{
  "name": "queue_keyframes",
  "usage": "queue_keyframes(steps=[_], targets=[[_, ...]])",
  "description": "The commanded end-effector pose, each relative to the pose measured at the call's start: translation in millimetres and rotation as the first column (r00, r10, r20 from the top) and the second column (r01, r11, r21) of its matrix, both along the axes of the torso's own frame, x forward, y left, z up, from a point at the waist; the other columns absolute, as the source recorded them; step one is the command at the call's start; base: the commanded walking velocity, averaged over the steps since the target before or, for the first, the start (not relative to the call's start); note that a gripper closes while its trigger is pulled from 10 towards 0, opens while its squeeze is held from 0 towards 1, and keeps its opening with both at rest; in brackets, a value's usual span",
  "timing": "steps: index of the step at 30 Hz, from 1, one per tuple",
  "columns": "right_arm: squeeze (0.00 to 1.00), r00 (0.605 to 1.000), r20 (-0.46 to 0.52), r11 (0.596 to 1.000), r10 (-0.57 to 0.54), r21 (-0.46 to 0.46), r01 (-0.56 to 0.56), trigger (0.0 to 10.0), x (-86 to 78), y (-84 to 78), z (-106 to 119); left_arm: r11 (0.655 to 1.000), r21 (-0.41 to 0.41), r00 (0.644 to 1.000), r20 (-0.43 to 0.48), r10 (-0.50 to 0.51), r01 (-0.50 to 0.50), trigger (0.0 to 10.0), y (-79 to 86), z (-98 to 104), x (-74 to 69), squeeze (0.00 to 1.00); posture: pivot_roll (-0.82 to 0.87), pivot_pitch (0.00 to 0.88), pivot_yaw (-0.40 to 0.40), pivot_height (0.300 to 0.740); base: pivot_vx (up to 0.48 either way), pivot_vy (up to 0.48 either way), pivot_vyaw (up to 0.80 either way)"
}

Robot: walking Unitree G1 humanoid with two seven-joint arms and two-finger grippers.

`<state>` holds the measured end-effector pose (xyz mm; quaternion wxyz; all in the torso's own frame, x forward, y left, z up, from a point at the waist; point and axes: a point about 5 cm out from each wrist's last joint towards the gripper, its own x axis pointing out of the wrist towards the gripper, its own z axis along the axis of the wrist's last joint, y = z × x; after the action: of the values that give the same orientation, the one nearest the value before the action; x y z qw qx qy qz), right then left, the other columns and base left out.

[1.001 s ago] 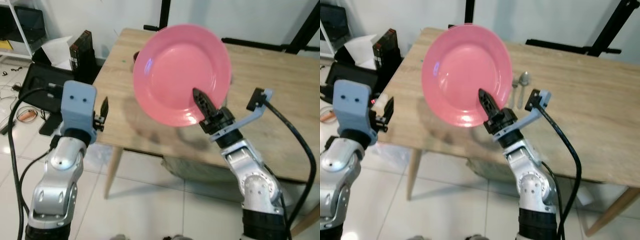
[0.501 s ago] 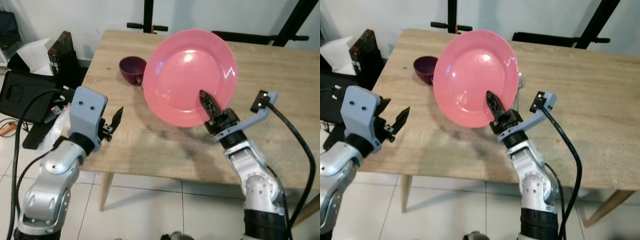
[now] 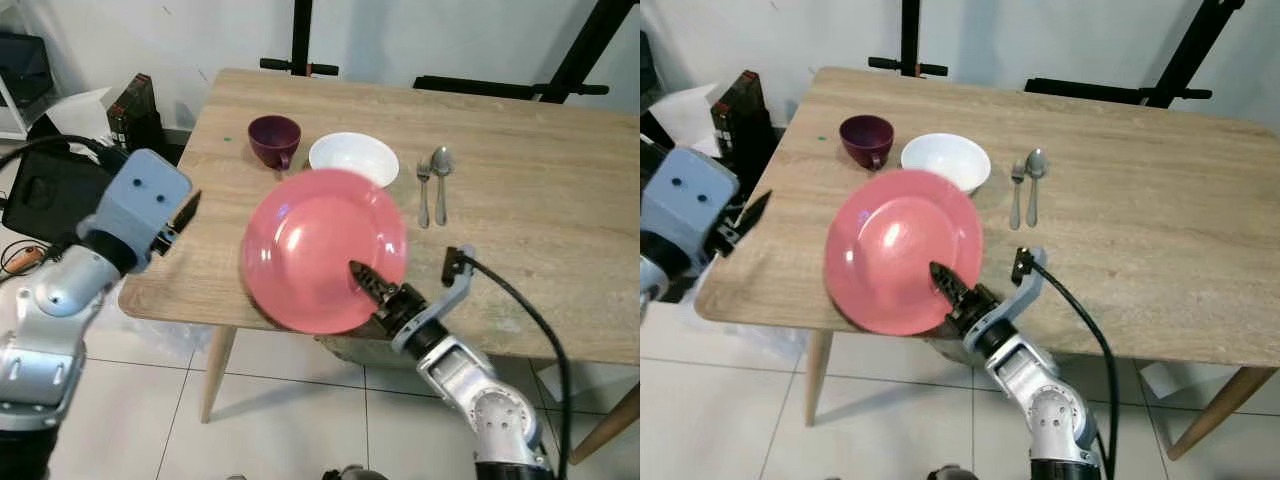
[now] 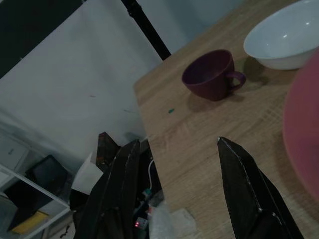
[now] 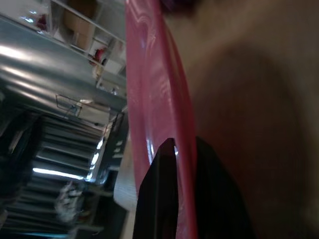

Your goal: Setting the table

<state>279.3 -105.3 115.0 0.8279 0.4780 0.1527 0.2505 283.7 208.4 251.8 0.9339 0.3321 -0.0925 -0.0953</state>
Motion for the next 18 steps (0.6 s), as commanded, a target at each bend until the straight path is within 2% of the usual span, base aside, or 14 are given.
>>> queue_keyframes(steps=[1,2,4,5,10,11,12,18], targets=[[0.00,0.997,-0.072,1.000,0.022,0.016,-0.021,10.0,0.3,4.3,-6,1.000,0.021,1.000,0.001,-0.011,0.011,10.0,0.7,1,-0.4,0.00,-0.02,0.050,-0.007,0.740,0.000,0.000,0.00],[0.00,0.997,-0.072,1.000,0.022,0.016,-0.021,10.0,0.3,4.3,-6,1.000,0.021,1.000,0.001,-0.011,0.011,10.0,0.7,1,-0.4,0.00,-0.02,0.050,-0.007,0.740,0.000,0.000,0.00],[0.00,0.993,-0.096,0.998,0.063,0.013,-0.062,10.0,2.1,17.4,-7,0.999,0.034,1.000,0.010,-0.016,0.016,10.0,0.7,3,-0.9,0.00,0.00,0.048,-0.013,0.740,0.000,0.000,0.00],[0.00,0.993,-0.096,0.998,0.063,0.013,-0.062,10.0,2.1,17.4,-7,0.999,0.034,1.000,0.010,-0.016,0.016,10.0,0.7,3,-0.9,0.00,0.00,0.048,-0.013,0.740,0.000,0.000,0.00],[0.00,0.990,-0.090,0.993,0.112,0.042,-0.109,10.0,21.7,51.6,10,0.998,0.042,0.999,0.013,-0.040,0.039,10.0,-7.8,-1,-3.8,0.00,0.02,0.043,-0.022,0.740,0.000,0.000,0.00],[0.00,0.990,-0.090,0.993,0.112,0.042,-0.109,10.0,21.7,51.6,10,0.998,0.042,0.999,0.013,-0.040,0.039,10.0,-7.8,-1,-3.8,0.00,0.02,0.043,-0.022,0.740,0.000,0.000,0.00],[0.00,0.984,-0.093,0.988,0.150,0.042,-0.147,10.0,23.5,62.2,13,0.998,0.043,0.999,0.008,-0.048,0.048,10.0,-10.9,-4,-5.9,0.00,0.03,0.042,-0.026,0.740,0.000,0.000,0.00],[0.00,0.977,-0.115,0.983,0.181,0.002,-0.182,10.0,25.7,76.3,13,0.997,0.039,0.998,-0.003,-0.070,0.070,10.0,-16.9,-9,-7.3,0.00,0.03,0.042,-0.028,0.740,0.000,0.000,0.00]])
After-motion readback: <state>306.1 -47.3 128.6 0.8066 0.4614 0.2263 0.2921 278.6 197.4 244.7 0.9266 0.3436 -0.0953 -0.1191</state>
